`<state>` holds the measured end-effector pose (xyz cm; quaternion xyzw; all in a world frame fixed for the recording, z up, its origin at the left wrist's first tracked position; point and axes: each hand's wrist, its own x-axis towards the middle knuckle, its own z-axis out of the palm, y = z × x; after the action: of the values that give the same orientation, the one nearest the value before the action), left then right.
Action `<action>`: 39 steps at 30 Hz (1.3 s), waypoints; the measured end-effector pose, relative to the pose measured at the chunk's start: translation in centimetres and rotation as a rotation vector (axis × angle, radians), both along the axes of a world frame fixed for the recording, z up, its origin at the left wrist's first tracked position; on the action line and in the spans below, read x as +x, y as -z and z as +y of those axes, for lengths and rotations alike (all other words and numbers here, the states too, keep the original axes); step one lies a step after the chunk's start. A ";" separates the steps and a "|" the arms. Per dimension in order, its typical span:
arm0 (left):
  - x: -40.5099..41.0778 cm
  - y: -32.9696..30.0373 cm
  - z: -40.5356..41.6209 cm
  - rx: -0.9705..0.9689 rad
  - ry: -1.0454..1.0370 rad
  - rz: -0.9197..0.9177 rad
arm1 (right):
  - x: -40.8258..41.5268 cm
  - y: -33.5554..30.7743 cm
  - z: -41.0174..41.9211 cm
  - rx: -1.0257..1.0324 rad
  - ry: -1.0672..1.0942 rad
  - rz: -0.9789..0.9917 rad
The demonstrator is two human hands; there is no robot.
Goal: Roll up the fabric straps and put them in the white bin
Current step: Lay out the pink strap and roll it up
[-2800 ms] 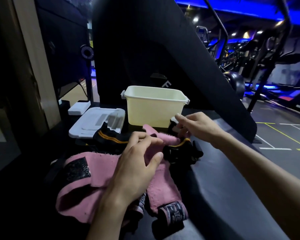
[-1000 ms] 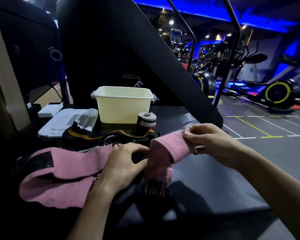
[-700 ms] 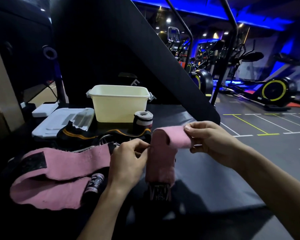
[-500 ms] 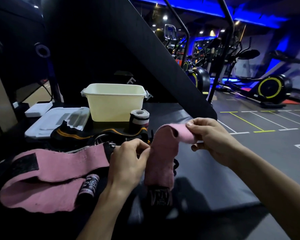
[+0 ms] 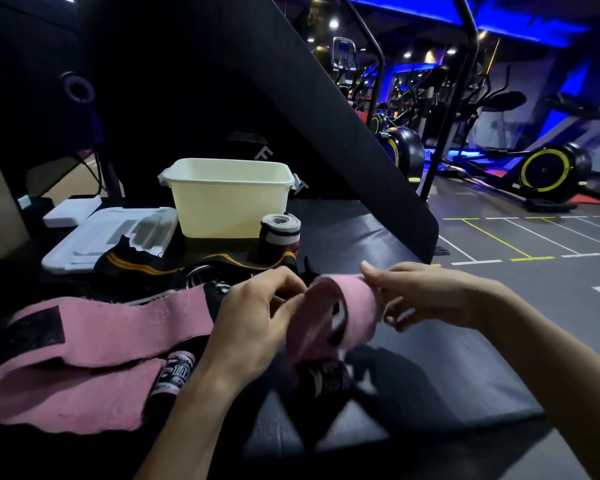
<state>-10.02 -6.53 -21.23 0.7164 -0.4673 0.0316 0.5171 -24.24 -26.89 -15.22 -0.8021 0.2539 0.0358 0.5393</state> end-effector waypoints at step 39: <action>-1.9 2.8 -4.6 0.547 0.245 -0.068 | 13.8 4.7 -12.9 -0.335 0.630 -0.425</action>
<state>-11.89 -11.18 -24.06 0.7661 -0.5583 -0.1341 0.2888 -10.46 -39.76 -19.89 -0.7515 0.3723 -0.3389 0.4264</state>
